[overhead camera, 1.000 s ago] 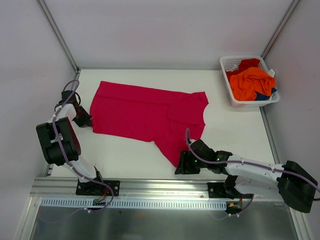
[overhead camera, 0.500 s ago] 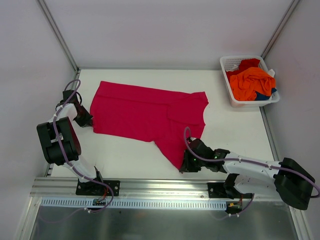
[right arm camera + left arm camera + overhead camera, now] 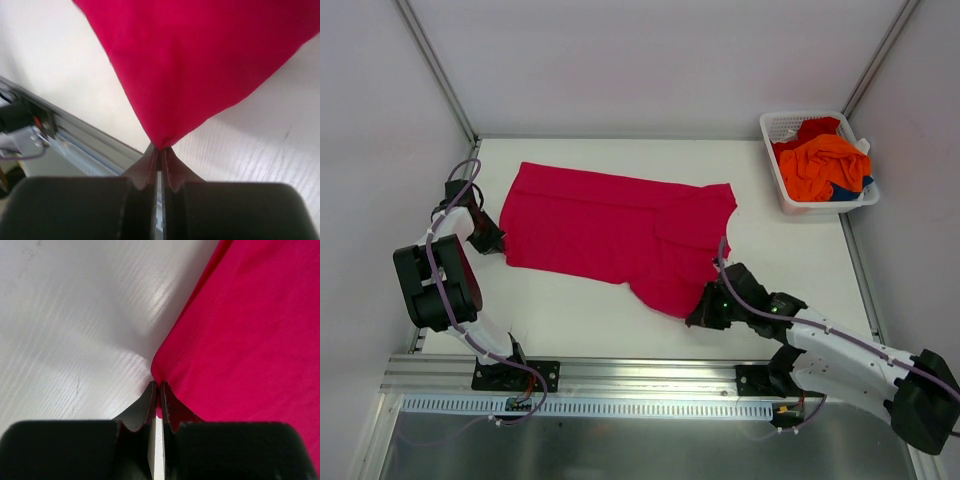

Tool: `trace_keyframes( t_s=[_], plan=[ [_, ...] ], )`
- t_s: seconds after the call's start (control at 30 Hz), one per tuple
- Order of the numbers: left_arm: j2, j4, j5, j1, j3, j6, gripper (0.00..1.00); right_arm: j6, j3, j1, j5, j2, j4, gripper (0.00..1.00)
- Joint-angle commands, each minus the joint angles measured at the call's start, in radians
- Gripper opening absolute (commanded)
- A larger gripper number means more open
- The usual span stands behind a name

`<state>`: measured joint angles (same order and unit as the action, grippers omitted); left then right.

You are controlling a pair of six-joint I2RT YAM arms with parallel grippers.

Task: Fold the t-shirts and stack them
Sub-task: Grap the side of the flattened tshirt closest away from the robot with both arms

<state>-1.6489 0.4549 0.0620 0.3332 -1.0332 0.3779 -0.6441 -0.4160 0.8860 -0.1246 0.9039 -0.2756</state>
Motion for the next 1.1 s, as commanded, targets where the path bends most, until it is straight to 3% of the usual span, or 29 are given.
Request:
trace_keyframes(
  t_s=[0.0,0.13,0.6,1.07],
  plan=[
    [0.064,0.019,-0.047,-0.008,0.001,-0.004,0.00,0.008,-0.010,-0.125,-0.088,-0.063,-0.028,0.00],
    [0.096,0.019,-0.056,-0.006,0.012,0.001,0.00,0.035,-0.049,-0.266,-0.182,-0.077,-0.027,0.00],
    [0.139,0.019,-0.076,0.006,0.002,0.004,0.00,0.099,-0.243,-0.547,-0.378,0.032,-0.030,0.00],
    [0.114,0.018,-0.065,0.023,-0.080,0.016,0.00,0.225,-0.372,-0.647,-0.454,0.225,-0.034,0.00]
  ],
)
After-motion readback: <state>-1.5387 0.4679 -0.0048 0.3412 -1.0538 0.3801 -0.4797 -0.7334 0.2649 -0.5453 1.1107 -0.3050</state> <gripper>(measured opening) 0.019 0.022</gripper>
